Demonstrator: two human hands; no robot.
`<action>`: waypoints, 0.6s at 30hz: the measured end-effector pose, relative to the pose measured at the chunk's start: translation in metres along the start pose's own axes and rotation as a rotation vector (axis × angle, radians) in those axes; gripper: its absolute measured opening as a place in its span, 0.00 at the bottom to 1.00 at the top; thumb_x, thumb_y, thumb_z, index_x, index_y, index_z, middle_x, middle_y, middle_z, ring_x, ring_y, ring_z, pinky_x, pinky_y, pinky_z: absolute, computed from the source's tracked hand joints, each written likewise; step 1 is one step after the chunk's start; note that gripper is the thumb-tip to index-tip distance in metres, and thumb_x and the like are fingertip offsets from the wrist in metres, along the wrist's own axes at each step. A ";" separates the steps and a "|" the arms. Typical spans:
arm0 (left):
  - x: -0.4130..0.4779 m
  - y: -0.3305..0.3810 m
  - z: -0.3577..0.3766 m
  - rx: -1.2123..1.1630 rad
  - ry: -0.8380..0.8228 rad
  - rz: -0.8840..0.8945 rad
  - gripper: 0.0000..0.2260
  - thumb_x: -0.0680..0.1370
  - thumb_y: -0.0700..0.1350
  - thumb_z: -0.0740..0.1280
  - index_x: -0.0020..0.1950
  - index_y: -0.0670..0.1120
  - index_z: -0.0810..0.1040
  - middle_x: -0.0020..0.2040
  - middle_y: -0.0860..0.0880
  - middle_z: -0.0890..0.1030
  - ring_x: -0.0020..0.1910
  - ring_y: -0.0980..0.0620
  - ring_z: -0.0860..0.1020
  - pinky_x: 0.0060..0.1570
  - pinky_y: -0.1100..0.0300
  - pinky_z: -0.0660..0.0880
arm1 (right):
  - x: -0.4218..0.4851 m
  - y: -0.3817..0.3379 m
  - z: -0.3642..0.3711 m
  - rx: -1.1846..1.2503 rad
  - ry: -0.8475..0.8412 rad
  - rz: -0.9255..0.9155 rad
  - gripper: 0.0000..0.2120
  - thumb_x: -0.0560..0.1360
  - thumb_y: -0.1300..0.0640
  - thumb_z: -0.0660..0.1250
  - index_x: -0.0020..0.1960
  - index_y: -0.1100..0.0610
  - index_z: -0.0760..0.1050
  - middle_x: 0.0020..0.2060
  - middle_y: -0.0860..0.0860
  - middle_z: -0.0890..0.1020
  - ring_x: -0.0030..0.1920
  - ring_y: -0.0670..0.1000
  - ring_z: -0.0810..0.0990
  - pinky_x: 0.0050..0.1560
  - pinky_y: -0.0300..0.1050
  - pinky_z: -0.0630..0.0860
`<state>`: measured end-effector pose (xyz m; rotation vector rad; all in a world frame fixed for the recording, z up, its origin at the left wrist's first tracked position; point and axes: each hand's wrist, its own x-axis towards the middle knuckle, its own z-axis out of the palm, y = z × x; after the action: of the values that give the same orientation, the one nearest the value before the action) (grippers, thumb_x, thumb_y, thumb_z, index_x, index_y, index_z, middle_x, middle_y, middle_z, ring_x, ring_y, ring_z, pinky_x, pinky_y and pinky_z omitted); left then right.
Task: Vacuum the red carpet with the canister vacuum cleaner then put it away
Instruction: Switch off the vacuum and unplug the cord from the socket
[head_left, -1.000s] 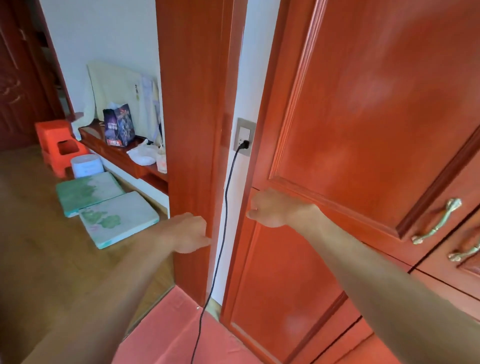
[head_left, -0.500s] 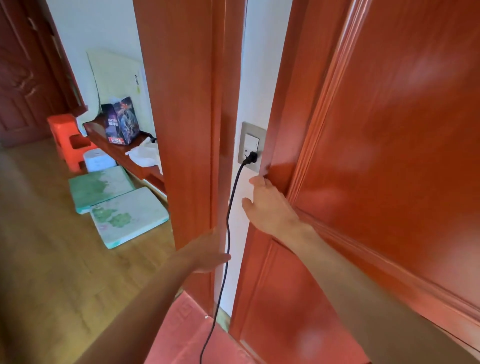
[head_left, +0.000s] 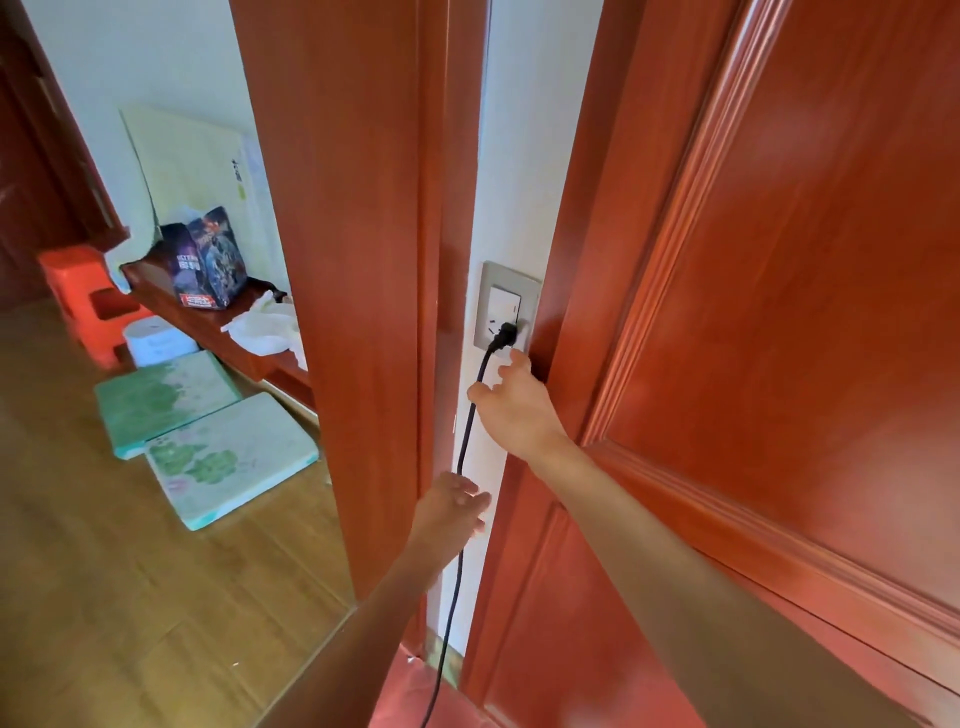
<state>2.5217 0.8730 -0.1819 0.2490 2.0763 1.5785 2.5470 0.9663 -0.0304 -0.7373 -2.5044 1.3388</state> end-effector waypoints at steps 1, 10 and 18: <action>0.005 0.003 -0.004 0.054 0.105 0.014 0.09 0.76 0.44 0.71 0.53 0.45 0.74 0.43 0.48 0.81 0.38 0.52 0.81 0.42 0.57 0.77 | 0.003 -0.002 0.002 0.050 -0.011 0.017 0.34 0.80 0.57 0.61 0.79 0.62 0.48 0.69 0.58 0.71 0.66 0.55 0.73 0.56 0.40 0.67; 0.018 -0.005 0.002 -0.008 -0.077 0.037 0.16 0.71 0.46 0.75 0.55 0.55 0.75 0.57 0.50 0.80 0.54 0.51 0.79 0.56 0.55 0.76 | 0.024 -0.003 0.005 0.603 -0.044 0.120 0.20 0.75 0.64 0.67 0.66 0.61 0.68 0.51 0.56 0.82 0.51 0.57 0.84 0.61 0.54 0.78; -0.007 -0.012 -0.018 -0.147 -0.142 0.002 0.19 0.84 0.49 0.63 0.36 0.41 0.79 0.27 0.47 0.74 0.27 0.48 0.77 0.33 0.57 0.78 | 0.030 -0.017 0.011 0.968 -0.032 0.290 0.05 0.83 0.61 0.56 0.54 0.59 0.70 0.50 0.64 0.83 0.46 0.61 0.83 0.55 0.54 0.80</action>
<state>2.5200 0.8513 -0.1874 0.3014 1.8438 1.6556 2.5117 0.9662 -0.0241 -0.8183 -1.4495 2.3500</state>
